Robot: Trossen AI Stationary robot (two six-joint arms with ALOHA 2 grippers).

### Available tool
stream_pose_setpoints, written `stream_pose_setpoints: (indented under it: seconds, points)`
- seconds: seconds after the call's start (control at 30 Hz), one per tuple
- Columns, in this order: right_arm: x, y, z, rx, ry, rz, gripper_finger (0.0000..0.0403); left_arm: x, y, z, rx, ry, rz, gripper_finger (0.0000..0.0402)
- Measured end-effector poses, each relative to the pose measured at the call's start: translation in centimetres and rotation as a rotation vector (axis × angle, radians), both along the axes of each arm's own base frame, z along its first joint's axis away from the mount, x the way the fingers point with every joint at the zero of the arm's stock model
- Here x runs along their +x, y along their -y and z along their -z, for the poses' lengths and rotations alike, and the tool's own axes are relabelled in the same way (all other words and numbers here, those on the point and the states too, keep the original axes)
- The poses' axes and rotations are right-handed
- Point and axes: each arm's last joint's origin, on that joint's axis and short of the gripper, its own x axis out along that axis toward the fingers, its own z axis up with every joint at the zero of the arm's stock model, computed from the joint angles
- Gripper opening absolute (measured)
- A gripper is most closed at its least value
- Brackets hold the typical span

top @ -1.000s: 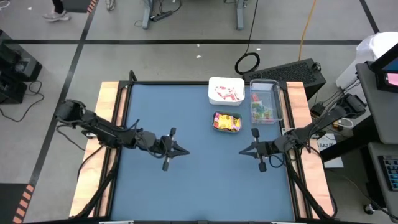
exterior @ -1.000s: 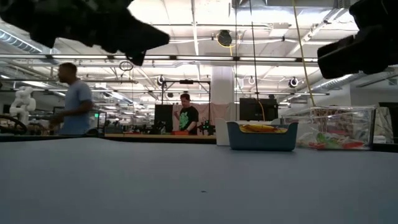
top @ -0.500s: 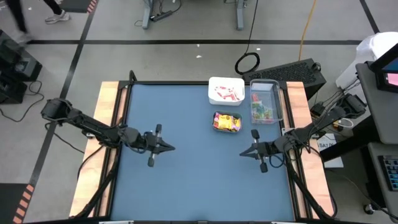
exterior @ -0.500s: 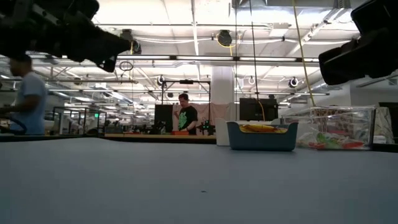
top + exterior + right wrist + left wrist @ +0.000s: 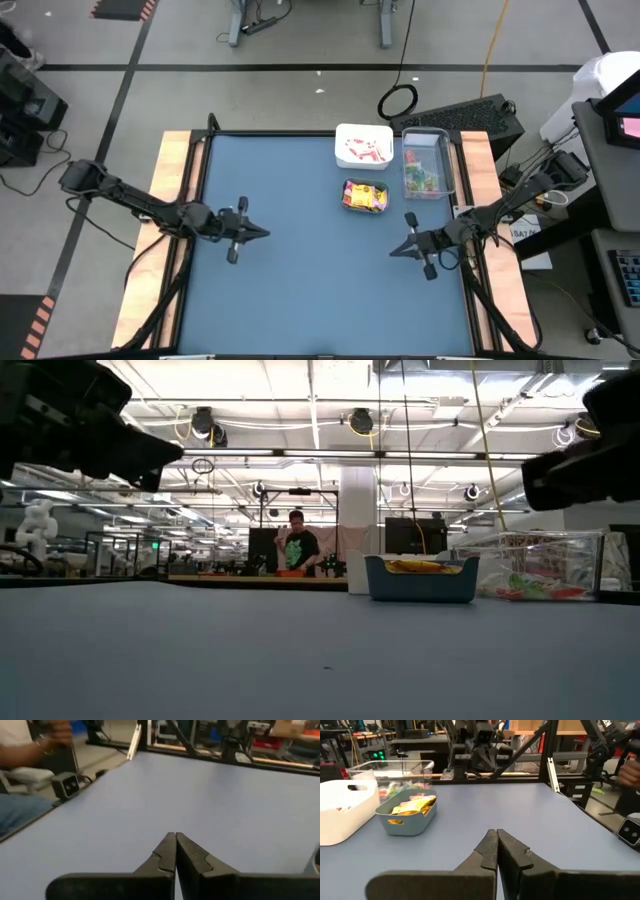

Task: Sort candy
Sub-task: Return to Home Position

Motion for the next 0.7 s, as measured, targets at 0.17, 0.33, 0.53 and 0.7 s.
stream_pose_setpoints:
  seconds: [0.17,0.33,0.53,0.7]
  points:
    - [-0.2,0.2,0.6,0.010,-0.039,0.014,0.0000,-0.3,-0.1,0.0,0.006,0.010,0.001,0.0005]
    - [-0.3,0.2,0.3,0.015,-0.017,0.009,0.0000,-0.5,-0.1,-0.2,0.025,0.020,0.002,0.0005]
    - [-0.6,0.3,-0.3,-0.002,0.031,0.005,0.0000,-0.8,-0.3,-0.5,0.060,0.033,-0.024,0.0005]
    - [-1.1,0.6,-0.4,-0.024,0.022,0.002,0.0000,-1.2,-0.4,-0.8,0.072,0.052,-0.032,0.0005]
